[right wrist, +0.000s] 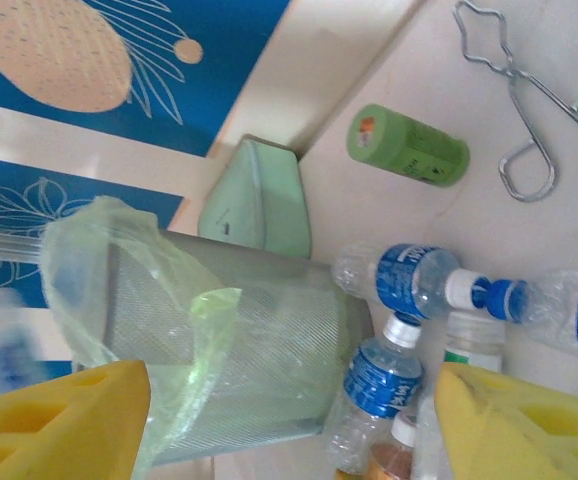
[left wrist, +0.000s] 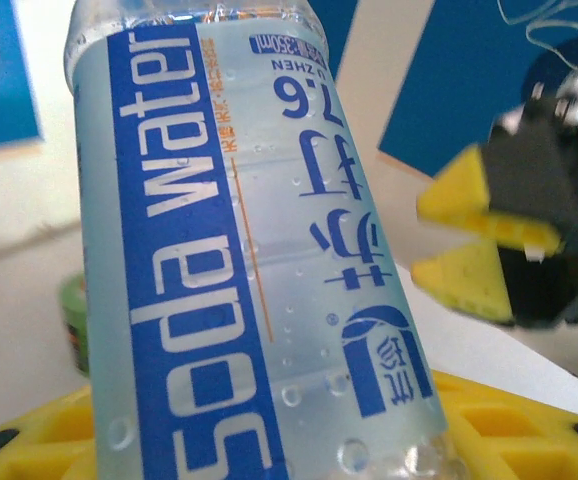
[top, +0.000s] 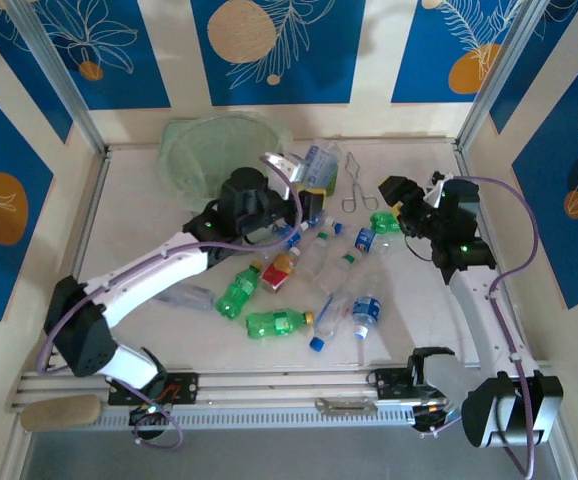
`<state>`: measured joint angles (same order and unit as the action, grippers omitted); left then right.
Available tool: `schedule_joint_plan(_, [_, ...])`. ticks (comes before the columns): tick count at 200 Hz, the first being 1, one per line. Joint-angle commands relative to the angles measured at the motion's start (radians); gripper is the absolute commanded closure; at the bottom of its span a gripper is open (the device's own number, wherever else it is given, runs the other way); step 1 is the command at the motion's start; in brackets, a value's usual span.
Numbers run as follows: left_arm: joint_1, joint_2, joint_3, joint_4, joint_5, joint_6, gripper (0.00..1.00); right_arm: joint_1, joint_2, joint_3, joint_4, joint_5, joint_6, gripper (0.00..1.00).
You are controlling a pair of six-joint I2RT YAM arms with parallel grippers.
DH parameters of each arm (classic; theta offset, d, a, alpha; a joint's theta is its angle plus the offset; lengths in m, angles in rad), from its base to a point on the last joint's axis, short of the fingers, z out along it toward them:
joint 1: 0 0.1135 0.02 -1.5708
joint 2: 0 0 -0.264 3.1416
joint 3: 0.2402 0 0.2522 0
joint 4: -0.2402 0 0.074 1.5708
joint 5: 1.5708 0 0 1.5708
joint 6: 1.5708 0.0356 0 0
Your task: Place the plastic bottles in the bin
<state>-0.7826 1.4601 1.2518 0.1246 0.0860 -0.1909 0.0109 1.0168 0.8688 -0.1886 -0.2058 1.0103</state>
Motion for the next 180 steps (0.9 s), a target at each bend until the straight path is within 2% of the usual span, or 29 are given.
schedule_joint_plan(1, [0.026, -0.076, 0.037, -0.049, -0.105, 0.124, 0.54, 0.001, 0.016, -0.014, 0.003, -0.005, 0.006, 0.24])
schedule_joint_plan(29, [0.064, -0.143, 0.011, -0.070, -0.225, 0.209, 0.54, 0.018, 0.045, -0.009, 0.020, -0.012, 0.009, 0.24])
schedule_joint_plan(54, [0.137, -0.191, -0.028, -0.081, -0.274, 0.216, 0.54, 0.033, 0.063, -0.003, 0.024, -0.015, 0.009, 0.24])
schedule_joint_plan(103, [0.300, -0.221, -0.061, -0.181, -0.279, 0.127, 0.54, 0.043, 0.068, -0.001, 0.023, -0.010, 0.007, 0.24])
schedule_joint_plan(139, [0.355, -0.195, -0.060, -0.240, -0.244, 0.079, 0.54, 0.050, 0.068, 0.000, 0.024, -0.007, 0.008, 0.24])
schedule_joint_plan(180, [0.391, -0.102, 0.022, -0.348, -0.167, 0.045, 0.51, 0.061, 0.069, 0.008, 0.015, -0.004, 0.005, 0.24])
